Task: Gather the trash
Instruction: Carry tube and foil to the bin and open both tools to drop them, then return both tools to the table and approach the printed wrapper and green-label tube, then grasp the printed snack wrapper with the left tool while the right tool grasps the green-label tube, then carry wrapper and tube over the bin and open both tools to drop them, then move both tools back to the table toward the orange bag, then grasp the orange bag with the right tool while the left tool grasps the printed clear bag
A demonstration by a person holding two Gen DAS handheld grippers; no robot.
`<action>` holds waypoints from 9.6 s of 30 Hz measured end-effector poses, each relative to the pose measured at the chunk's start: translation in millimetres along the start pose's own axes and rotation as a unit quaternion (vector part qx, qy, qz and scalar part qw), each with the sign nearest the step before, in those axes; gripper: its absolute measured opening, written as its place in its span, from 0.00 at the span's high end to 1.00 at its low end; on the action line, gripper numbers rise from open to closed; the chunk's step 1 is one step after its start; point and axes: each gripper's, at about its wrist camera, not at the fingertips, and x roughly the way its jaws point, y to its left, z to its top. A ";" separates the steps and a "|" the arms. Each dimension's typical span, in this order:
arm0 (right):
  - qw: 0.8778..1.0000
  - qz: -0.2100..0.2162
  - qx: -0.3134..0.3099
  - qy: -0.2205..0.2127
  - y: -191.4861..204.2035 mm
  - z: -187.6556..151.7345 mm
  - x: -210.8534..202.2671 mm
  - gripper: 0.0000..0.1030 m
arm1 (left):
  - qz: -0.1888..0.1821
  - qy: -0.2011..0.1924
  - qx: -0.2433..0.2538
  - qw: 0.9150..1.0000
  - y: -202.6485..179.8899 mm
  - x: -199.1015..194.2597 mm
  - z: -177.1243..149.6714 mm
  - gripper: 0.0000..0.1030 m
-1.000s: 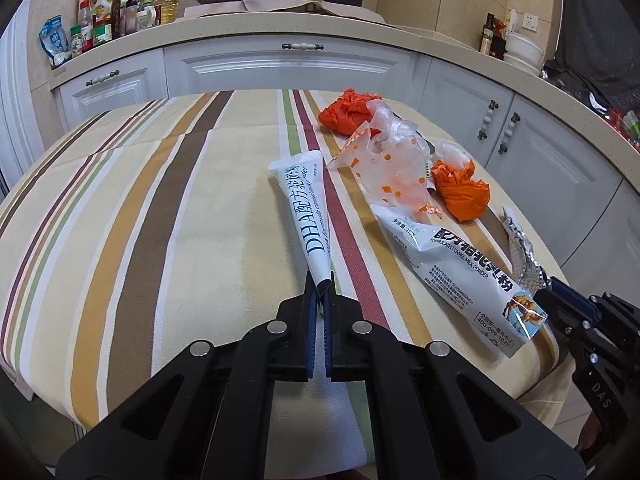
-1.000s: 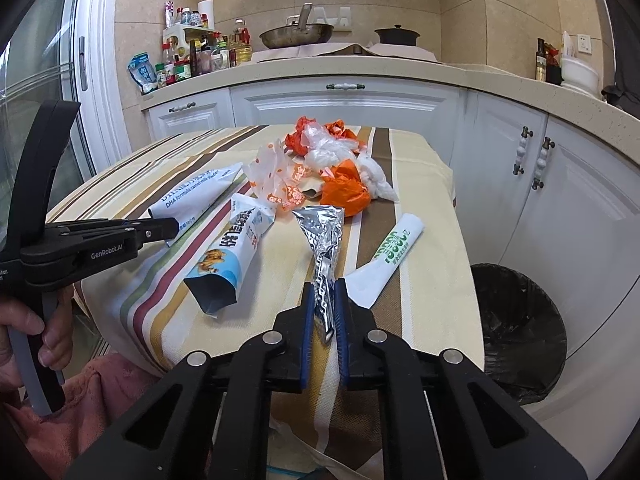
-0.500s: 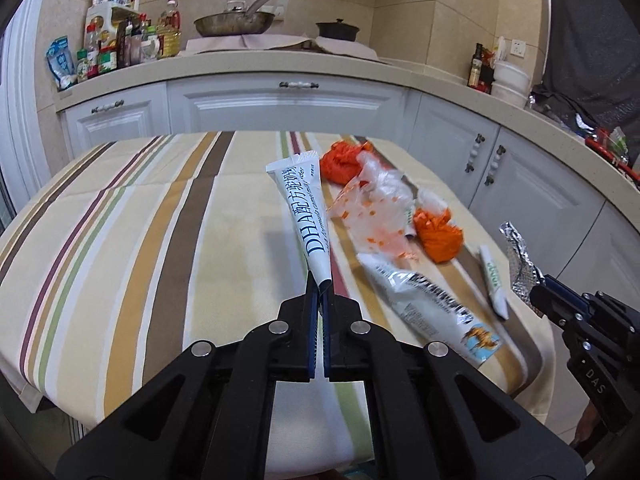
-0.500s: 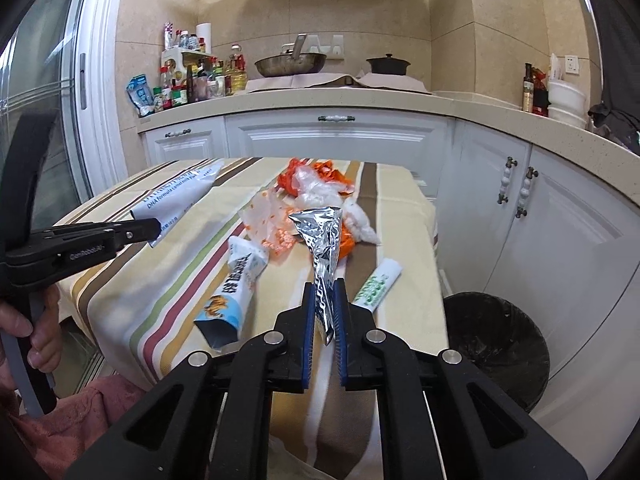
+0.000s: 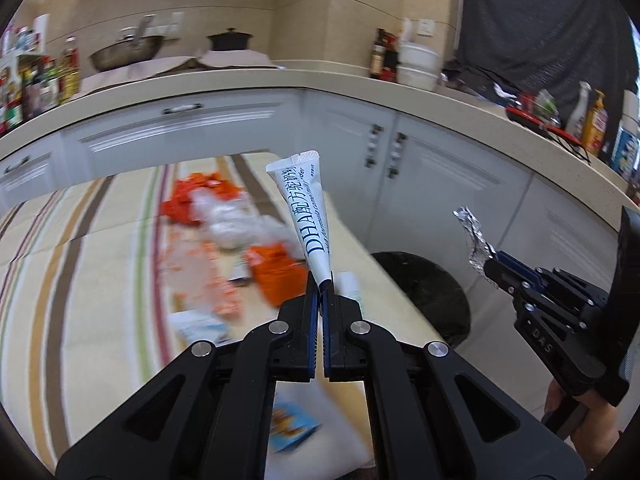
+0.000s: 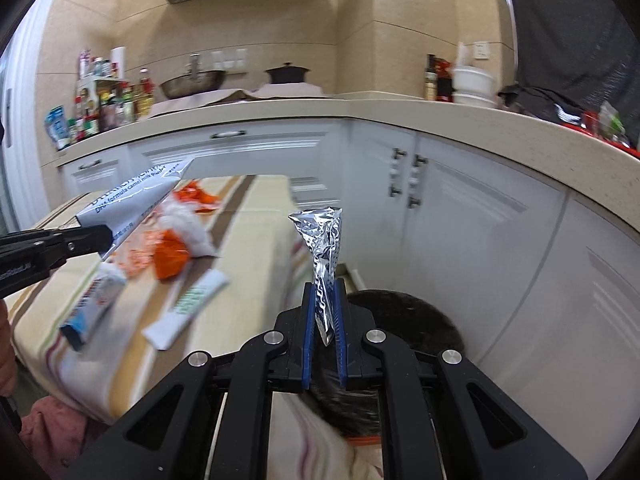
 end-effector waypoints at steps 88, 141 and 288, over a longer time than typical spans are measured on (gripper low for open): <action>0.996 0.081 -0.019 0.017 77.9 -31.9 20.8 0.83 | 0.105 0.033 -0.065 0.992 32.1 -15.2 -59.4 0.34; 0.993 0.104 -0.058 0.016 100.5 -26.2 16.0 0.78 | 0.111 0.009 -0.113 0.987 78.5 -65.2 -70.9 0.86; 0.991 0.123 -0.037 0.048 90.4 12.7 59.9 0.69 | 0.108 0.058 -0.111 0.986 97.4 31.4 -25.0 0.97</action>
